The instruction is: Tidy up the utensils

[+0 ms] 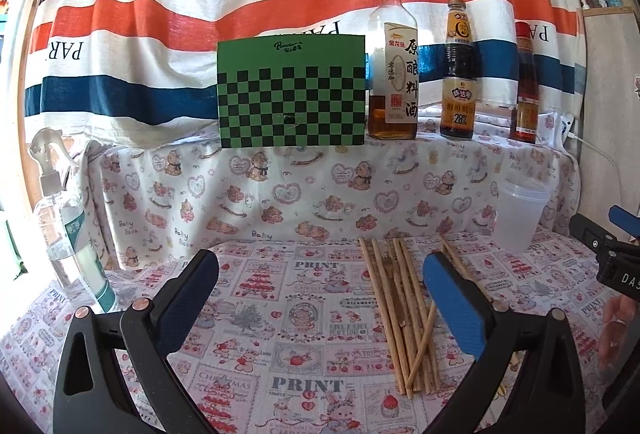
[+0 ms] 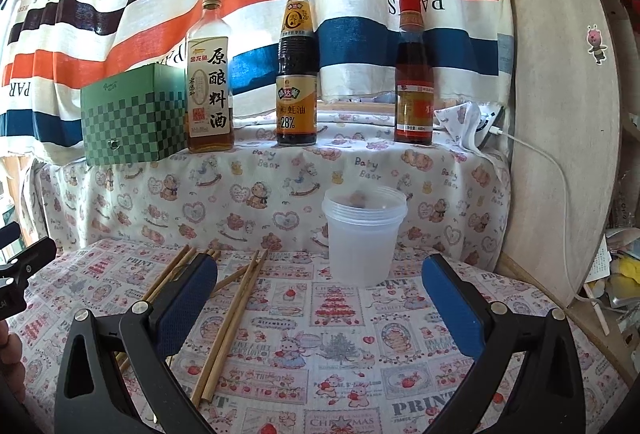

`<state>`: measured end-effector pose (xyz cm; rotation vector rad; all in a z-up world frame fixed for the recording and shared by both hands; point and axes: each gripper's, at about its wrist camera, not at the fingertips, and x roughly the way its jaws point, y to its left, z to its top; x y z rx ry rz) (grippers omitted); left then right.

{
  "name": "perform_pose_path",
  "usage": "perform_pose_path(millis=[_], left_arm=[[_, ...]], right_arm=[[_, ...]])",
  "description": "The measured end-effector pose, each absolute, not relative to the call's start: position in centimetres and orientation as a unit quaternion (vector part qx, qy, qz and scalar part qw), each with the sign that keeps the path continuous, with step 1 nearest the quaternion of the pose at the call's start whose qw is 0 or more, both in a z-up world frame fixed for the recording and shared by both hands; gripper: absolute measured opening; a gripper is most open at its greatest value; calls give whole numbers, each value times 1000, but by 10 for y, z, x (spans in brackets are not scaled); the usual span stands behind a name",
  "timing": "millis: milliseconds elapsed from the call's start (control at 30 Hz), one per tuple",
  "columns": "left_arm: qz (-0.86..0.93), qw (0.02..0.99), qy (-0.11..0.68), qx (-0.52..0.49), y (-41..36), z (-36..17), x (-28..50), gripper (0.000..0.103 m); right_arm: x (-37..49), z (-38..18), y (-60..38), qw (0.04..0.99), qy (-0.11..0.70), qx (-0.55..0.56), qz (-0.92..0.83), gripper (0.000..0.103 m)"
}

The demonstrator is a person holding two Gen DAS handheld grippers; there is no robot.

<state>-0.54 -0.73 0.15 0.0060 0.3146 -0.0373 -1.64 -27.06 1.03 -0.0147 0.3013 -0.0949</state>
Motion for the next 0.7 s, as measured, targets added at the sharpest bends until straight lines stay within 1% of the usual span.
perform_pose_path(millis=[233,267,333,367,400,433,500,567,700], left_arm=[[-10,987,161,1,-7,1,-6,102],[-9,987,162,0,-6,1,-5,103],[-4,986,164,-4,-5,1,-4,103],[-2,986,167,-4,-5,1,-3,103],[-2,985,174,-5,-5,0,-1,103],[-7,983,181,-5,-6,-1,2,103],[-20,981,195,-5,-7,-3,7,103],[-18,980,198,-7,-6,-3,8,103],[-15,983,180,-14,-4,-2,0,103]], right_arm=[[-17,10,-270,988,151,-7,-42,103],[-17,10,-269,988,152,-11,-37,99],[-15,9,-265,986,161,-20,-34,86],[-14,9,-265,985,167,-22,-32,83],[-12,8,-265,984,173,-21,-30,76],[-10,7,-265,983,181,-19,-28,72],[-5,5,-269,980,199,-13,-25,54],[-1,2,-272,976,216,-4,-18,48],[2,-1,-282,974,224,24,-24,48]])
